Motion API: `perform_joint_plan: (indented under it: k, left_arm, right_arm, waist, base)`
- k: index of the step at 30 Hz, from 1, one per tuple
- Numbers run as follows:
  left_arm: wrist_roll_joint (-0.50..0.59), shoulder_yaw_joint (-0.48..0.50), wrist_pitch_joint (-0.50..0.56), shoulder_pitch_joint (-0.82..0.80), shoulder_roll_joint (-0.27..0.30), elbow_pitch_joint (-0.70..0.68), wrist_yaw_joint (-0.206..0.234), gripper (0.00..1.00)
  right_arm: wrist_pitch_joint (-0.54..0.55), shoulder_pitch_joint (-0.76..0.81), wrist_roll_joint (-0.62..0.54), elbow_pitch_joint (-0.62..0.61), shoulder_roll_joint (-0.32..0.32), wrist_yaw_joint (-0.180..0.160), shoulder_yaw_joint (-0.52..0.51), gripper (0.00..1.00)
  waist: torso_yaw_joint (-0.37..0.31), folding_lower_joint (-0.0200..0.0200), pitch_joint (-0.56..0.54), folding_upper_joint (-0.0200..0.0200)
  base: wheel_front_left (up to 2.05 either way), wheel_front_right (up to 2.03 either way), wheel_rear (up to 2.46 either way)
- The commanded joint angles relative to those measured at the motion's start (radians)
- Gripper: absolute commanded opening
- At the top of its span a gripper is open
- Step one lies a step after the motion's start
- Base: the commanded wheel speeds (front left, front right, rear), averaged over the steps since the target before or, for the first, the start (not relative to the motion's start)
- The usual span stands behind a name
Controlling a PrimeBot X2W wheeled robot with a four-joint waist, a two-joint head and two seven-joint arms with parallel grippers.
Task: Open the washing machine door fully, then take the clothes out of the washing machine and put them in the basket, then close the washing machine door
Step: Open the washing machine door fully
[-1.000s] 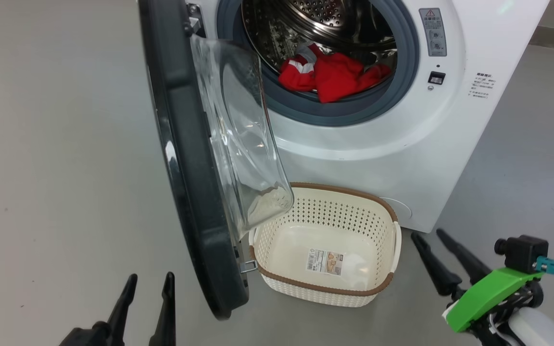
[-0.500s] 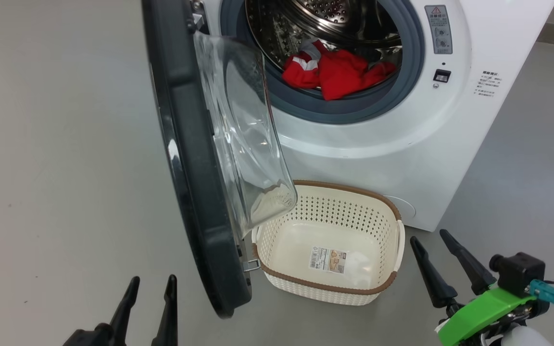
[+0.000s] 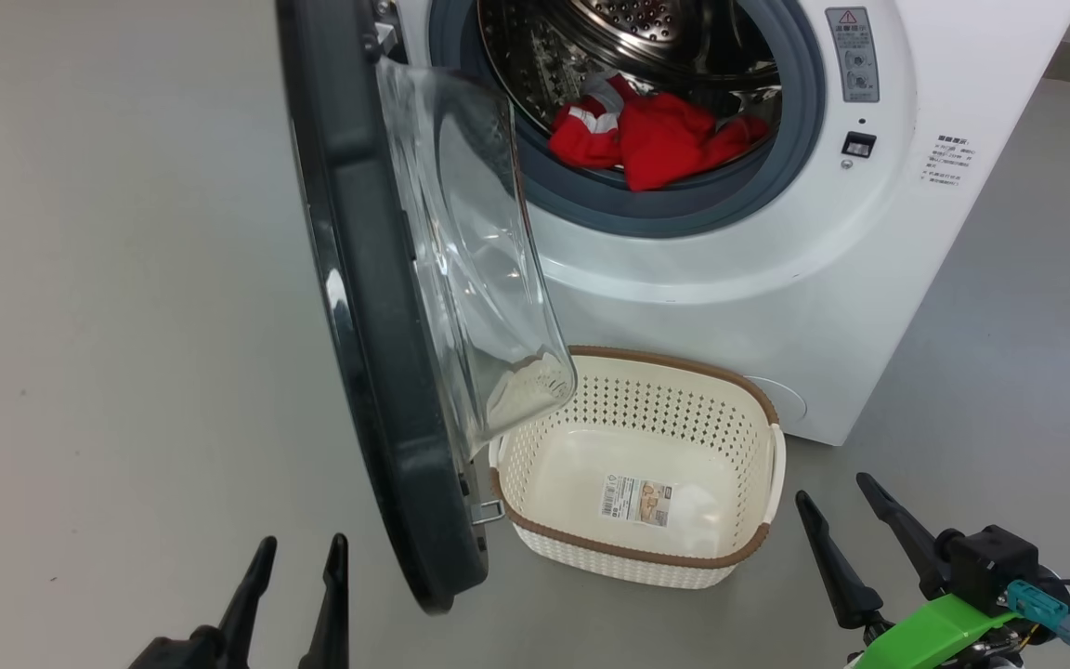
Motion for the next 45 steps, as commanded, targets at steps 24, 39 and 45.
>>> perform_joint_plan:
  k: [24, 39, 45]
  left_arm:
    - [-0.117, 0.122, -0.012, -0.067, 0.011, -0.258, 0.032, 0.0]
    - [-0.126, -0.167, -0.012, -0.067, 0.011, -0.622, 0.025, 0.0]
    - [-0.144, -0.328, -0.012, -0.058, 0.011, -0.512, 0.012, 0.0]
  right_arm:
    - [-0.012, -0.003, -0.04, -0.028, 0.012, 0.005, -0.018, 1.0]
    - [-0.012, -0.009, -0.036, -0.031, 0.011, 0.005, -0.013, 1.0]
    - [-0.012, -0.011, -0.035, -0.032, 0.012, 0.005, -0.006, 1.0]
  waist:
    - [-0.001, 0.0001, 0.004, -0.0001]
    - [-0.006, 0.0001, 0.008, -0.0001]
    - [-0.011, 0.0001, 0.011, -0.0001]
  base:
    - [0.0, 0.0, 0.0]
    - [0.0, 0.0, 0.0]
    - [0.0, 0.0, 0.0]
